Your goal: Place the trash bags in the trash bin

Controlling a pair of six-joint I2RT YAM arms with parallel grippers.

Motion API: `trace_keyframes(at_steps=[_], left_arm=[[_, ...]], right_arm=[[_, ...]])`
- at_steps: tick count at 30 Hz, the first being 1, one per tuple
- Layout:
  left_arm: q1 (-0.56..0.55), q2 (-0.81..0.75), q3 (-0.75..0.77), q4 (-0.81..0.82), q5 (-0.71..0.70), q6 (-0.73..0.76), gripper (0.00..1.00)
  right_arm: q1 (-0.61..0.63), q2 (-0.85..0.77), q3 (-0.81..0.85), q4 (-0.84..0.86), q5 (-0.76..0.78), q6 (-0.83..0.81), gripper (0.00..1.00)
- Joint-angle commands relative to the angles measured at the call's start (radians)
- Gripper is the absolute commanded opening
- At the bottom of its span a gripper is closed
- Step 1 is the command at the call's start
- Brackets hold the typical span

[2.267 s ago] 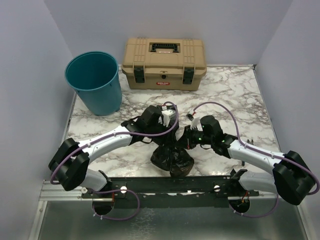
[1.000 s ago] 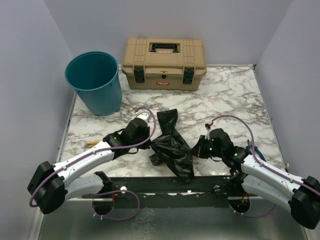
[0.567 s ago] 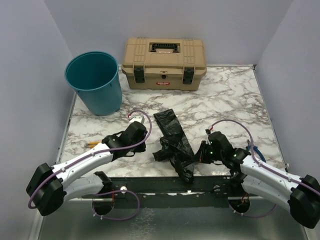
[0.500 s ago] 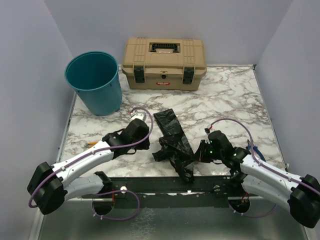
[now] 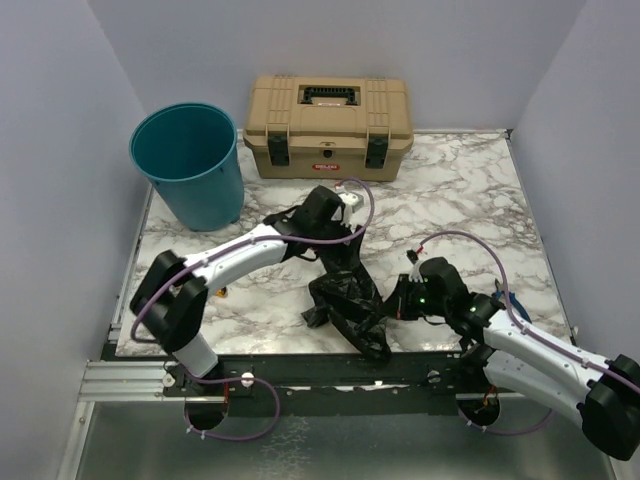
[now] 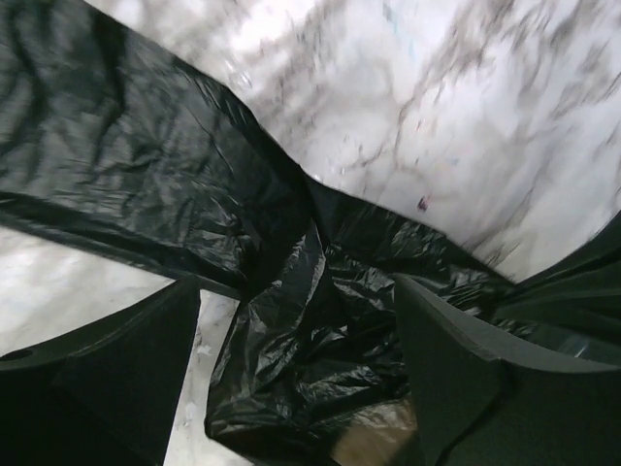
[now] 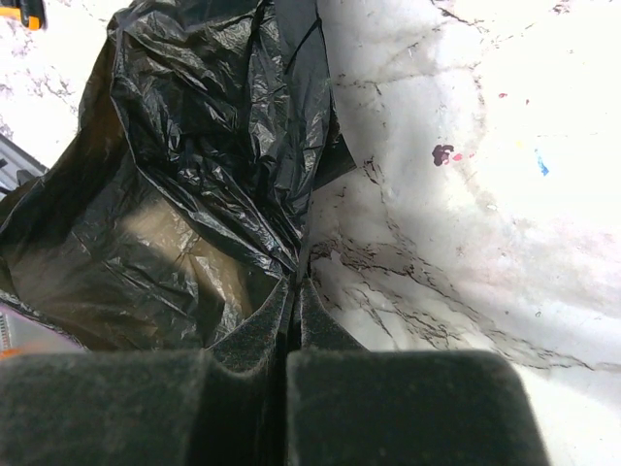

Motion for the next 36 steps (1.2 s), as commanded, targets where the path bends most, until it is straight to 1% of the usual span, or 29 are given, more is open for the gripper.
trace_keyframes(at_steps=[1, 4, 8, 9, 12, 14, 15, 19, 22, 24, 25, 26, 27, 28, 32, 33, 36], left_arm=[[0.0, 0.143, 0.06, -0.077, 0.189, 0.14, 0.8], [0.0, 0.199, 0.074, -0.084, 0.214, 0.162, 0.79], [0.0, 0.243, 0.093, -0.085, 0.213, 0.168, 0.79], [0.0, 0.256, 0.097, -0.086, 0.214, 0.172, 0.77], [0.0, 0.29, 0.113, -0.098, 0.22, 0.18, 0.66], [0.0, 0.3, 0.119, -0.102, 0.219, 0.177, 0.55], [0.0, 0.301, 0.12, -0.102, 0.219, 0.175, 0.49], [-0.001, 0.294, 0.116, -0.102, 0.215, 0.169, 0.2], [0.0, 0.293, 0.11, -0.104, 0.214, 0.172, 0.01], [0.0, 0.29, 0.105, -0.105, 0.212, 0.173, 0.0], [-0.001, 0.285, 0.102, -0.105, 0.209, 0.174, 0.0], [0.0, 0.279, 0.101, -0.105, 0.206, 0.172, 0.0], [0.0, 0.27, 0.098, -0.105, 0.203, 0.172, 0.0], [0.0, 0.261, 0.096, -0.105, 0.2, 0.172, 0.0], [0.0, 0.212, 0.084, -0.104, 0.192, 0.172, 0.0], [0.0, 0.202, 0.08, -0.104, 0.192, 0.171, 0.0], [0.0, 0.168, 0.065, -0.103, 0.198, 0.165, 0.0]], right_arm=[[0.0, -0.02, -0.002, -0.002, -0.013, -0.028, 0.01], [0.0, -0.033, -0.015, 0.005, -0.015, -0.024, 0.01], [0.0, -0.042, -0.03, 0.014, -0.021, -0.014, 0.01], [0.0, -0.044, -0.032, 0.016, -0.023, -0.012, 0.01], [0.0, -0.051, -0.04, 0.016, -0.026, -0.01, 0.01], [0.0, -0.055, -0.043, 0.016, -0.026, -0.009, 0.01], [0.0, -0.054, -0.044, 0.016, -0.023, -0.01, 0.01], [0.0, -0.046, -0.041, 0.017, -0.011, -0.01, 0.01], [0.0, -0.034, -0.034, 0.024, -0.005, -0.01, 0.01], [0.0, -0.032, -0.027, 0.028, -0.002, -0.007, 0.01], [0.0, -0.031, -0.017, 0.023, 0.004, -0.003, 0.07], [0.0, -0.031, -0.007, 0.014, 0.017, 0.005, 0.15], [0.0, -0.034, 0.003, 0.007, 0.034, 0.009, 0.28], [0.0, -0.037, 0.016, 0.002, 0.057, 0.013, 0.37], [0.0, -0.018, 0.079, 0.023, 0.122, -0.017, 0.64], [-0.001, 0.008, 0.105, 0.027, 0.136, -0.034, 0.66], [-0.007, 0.118, 0.176, 0.033, 0.17, -0.096, 0.67]])
